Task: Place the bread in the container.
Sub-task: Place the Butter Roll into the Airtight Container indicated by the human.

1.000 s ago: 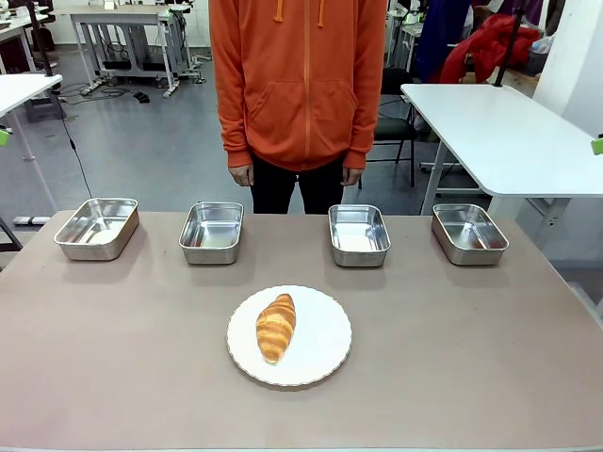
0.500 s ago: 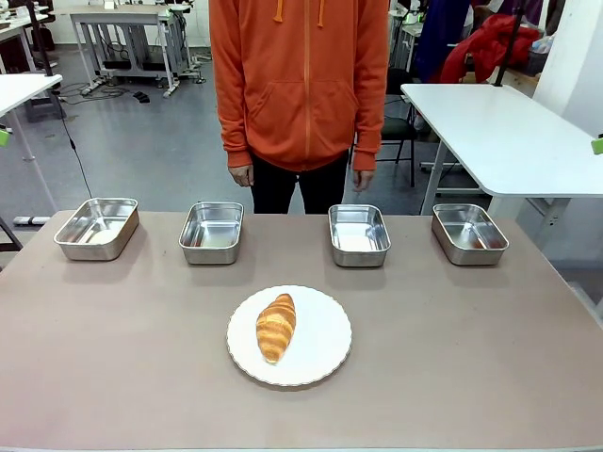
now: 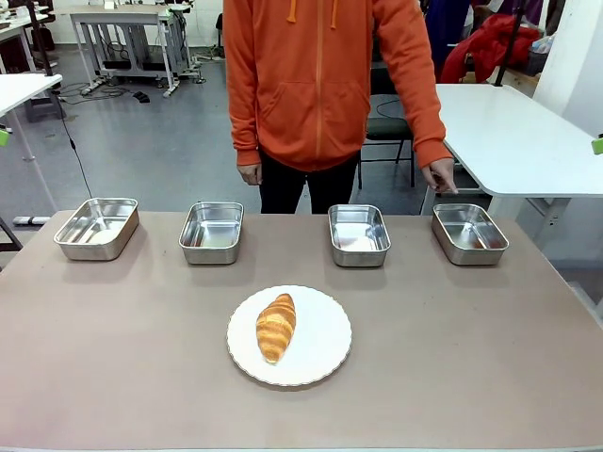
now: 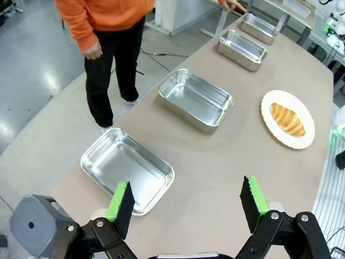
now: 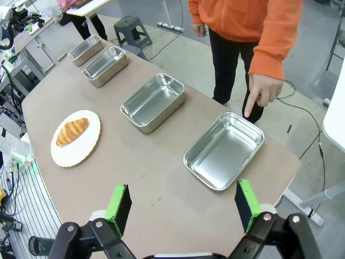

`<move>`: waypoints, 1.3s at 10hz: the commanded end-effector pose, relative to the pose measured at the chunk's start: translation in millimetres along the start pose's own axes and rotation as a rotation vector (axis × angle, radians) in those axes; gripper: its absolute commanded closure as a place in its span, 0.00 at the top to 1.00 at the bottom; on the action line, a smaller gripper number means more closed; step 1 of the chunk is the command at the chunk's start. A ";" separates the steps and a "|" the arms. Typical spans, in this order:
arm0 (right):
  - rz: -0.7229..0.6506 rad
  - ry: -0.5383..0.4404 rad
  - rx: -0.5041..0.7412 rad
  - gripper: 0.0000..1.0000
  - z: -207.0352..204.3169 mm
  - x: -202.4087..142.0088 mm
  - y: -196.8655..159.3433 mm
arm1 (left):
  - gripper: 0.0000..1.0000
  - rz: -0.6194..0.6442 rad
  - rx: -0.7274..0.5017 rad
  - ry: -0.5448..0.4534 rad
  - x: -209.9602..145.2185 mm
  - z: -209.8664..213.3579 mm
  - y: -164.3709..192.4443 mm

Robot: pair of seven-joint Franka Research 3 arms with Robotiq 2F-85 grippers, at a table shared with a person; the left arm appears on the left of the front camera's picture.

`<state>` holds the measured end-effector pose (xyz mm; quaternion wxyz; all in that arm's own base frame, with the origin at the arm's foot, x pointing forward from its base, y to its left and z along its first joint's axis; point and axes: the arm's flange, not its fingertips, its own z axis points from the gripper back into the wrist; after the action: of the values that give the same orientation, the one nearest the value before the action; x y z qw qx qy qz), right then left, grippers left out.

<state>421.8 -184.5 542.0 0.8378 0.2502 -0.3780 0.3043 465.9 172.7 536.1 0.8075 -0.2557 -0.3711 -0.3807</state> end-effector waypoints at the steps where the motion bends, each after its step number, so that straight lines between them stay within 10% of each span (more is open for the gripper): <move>1: 0.010 -0.019 0.006 1.00 -0.8 0.9 -0.6 | 1.00 -0.002 0.000 -0.007 1.4 1.0 -0.8; 13: 0.000 0.000 0.000 1.00 0.0 -0.1 0.0 | 1.00 -0.002 0.000 -0.007 1.4 1.0 -0.8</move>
<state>421.8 -184.7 541.9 0.8379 0.2502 -0.3779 0.3041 465.9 172.7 536.1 0.8075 -0.2557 -0.3711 -0.3807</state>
